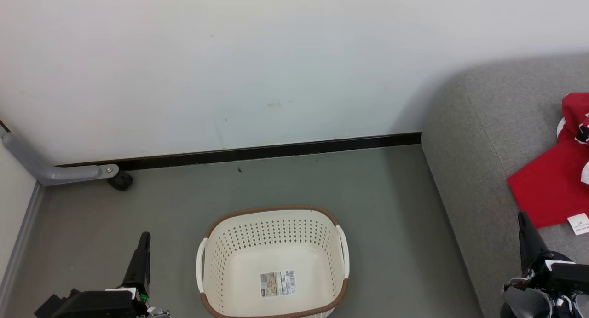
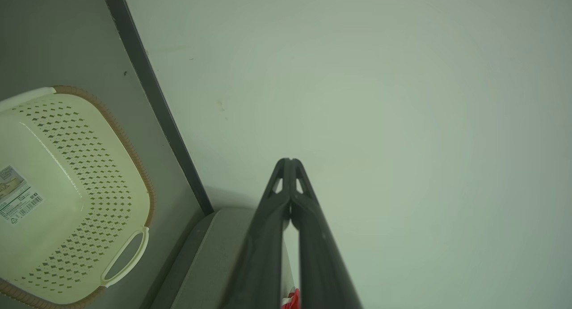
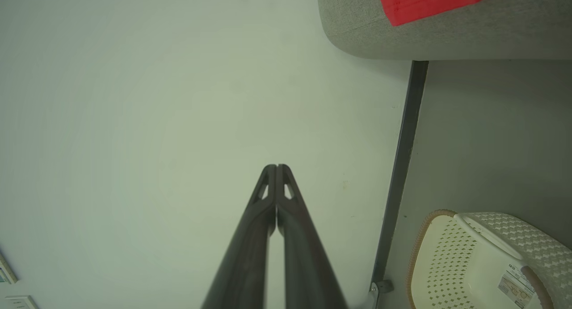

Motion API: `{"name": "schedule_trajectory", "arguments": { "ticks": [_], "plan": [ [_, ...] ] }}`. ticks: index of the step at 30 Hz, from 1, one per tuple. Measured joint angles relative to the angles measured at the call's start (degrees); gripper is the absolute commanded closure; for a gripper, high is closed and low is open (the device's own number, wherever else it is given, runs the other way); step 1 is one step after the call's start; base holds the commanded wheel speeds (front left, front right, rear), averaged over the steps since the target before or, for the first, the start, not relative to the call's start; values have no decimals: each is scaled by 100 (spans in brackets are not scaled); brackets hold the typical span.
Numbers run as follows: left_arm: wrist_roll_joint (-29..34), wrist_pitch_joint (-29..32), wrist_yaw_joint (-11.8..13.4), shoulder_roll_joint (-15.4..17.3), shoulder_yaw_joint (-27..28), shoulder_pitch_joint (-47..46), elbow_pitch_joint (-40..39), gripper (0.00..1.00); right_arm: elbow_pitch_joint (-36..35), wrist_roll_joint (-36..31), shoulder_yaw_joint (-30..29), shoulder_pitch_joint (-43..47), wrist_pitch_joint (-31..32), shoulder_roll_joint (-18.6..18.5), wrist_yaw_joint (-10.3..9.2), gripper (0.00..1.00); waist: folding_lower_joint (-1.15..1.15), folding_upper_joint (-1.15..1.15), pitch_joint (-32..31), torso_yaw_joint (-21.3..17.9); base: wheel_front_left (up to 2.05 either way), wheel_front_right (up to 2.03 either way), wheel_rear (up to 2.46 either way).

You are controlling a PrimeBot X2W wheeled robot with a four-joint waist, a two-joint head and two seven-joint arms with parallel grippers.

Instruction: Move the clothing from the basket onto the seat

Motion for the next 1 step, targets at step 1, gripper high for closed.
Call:
{"name": "schedule_trajectory", "arguments": {
  "ticks": [1],
  "plan": [
    [0,0,0,0,0,0,-1,100,0,0,0,0,1,0,0,100,0,0,0,0,0,0,0]
  ]
}}
